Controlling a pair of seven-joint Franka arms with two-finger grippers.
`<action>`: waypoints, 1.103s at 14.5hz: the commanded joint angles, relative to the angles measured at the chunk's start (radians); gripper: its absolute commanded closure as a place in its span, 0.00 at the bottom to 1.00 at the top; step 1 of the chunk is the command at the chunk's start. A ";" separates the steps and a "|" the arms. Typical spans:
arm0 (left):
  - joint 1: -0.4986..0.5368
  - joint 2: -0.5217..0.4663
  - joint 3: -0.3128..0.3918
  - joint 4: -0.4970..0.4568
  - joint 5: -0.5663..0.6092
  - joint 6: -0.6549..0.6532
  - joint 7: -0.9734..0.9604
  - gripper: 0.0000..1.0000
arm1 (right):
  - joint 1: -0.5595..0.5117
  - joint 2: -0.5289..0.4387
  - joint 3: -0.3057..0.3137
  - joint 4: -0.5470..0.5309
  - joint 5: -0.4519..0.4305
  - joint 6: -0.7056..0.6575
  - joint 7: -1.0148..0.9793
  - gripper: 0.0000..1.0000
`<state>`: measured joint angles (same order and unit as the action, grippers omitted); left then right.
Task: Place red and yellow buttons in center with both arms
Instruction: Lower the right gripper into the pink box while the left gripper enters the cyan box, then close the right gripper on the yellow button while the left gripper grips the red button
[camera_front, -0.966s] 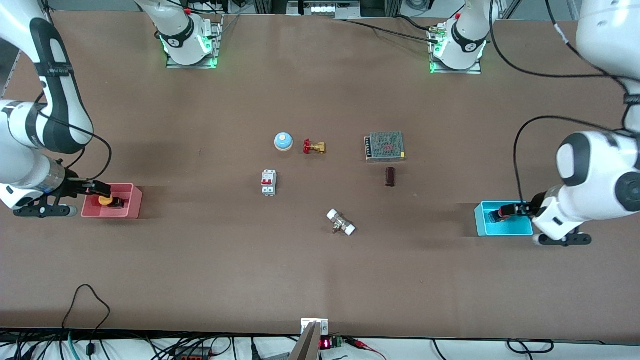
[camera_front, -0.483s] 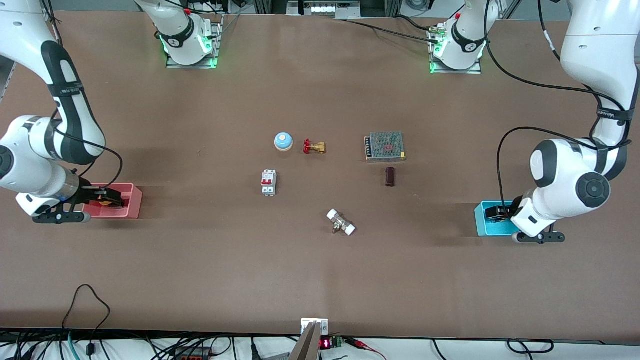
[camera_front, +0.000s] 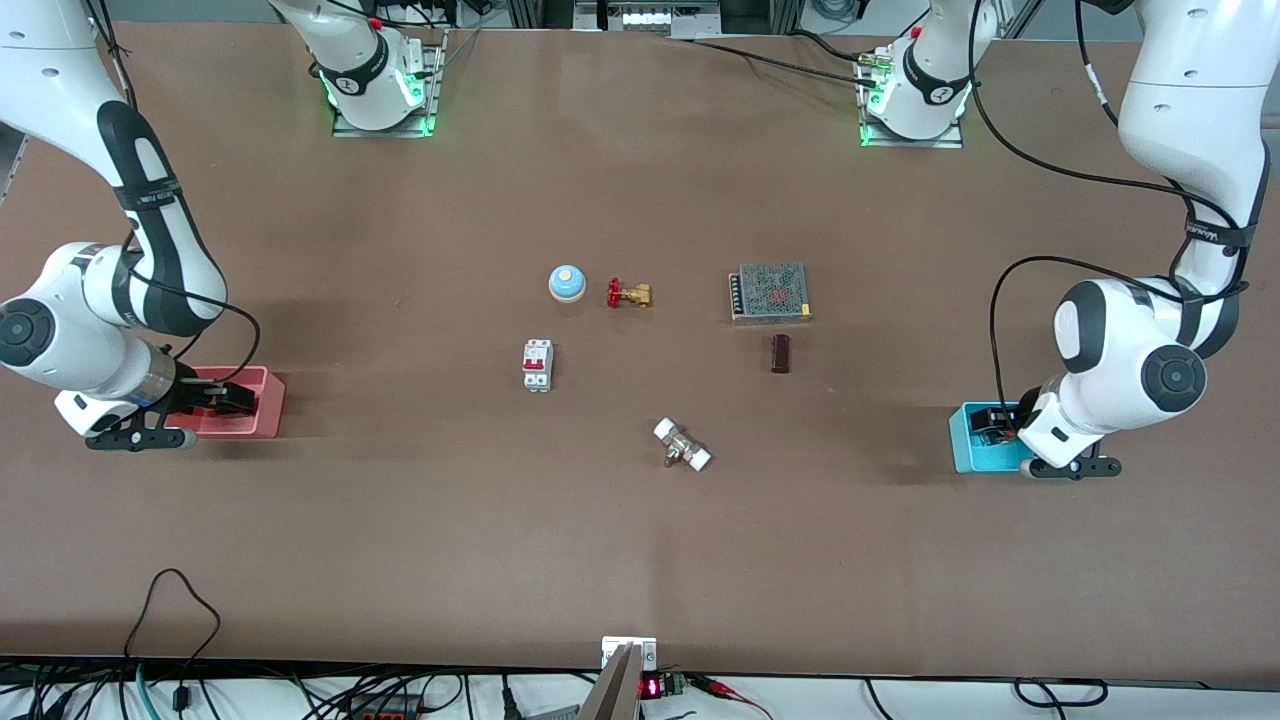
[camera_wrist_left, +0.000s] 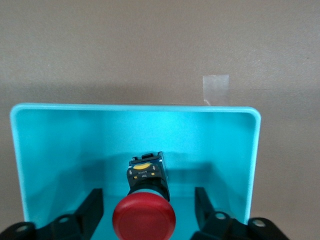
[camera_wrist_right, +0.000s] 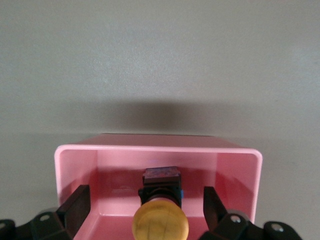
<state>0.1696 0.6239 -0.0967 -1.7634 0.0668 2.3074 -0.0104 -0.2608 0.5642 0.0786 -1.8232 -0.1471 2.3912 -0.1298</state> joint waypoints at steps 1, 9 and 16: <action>0.005 -0.006 -0.005 -0.001 0.018 0.010 0.009 0.75 | -0.017 -0.001 0.013 -0.024 -0.015 0.023 -0.014 0.00; 0.004 -0.099 -0.012 0.125 0.019 -0.175 0.012 0.79 | -0.032 0.002 0.010 -0.047 -0.014 0.057 -0.014 0.00; -0.162 -0.102 -0.055 0.277 -0.001 -0.391 -0.066 0.78 | -0.031 0.003 0.012 -0.048 -0.014 0.054 -0.010 0.58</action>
<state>0.0740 0.5000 -0.1558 -1.5108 0.0661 1.9337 -0.0294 -0.2794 0.5712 0.0788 -1.8586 -0.1514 2.4318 -0.1310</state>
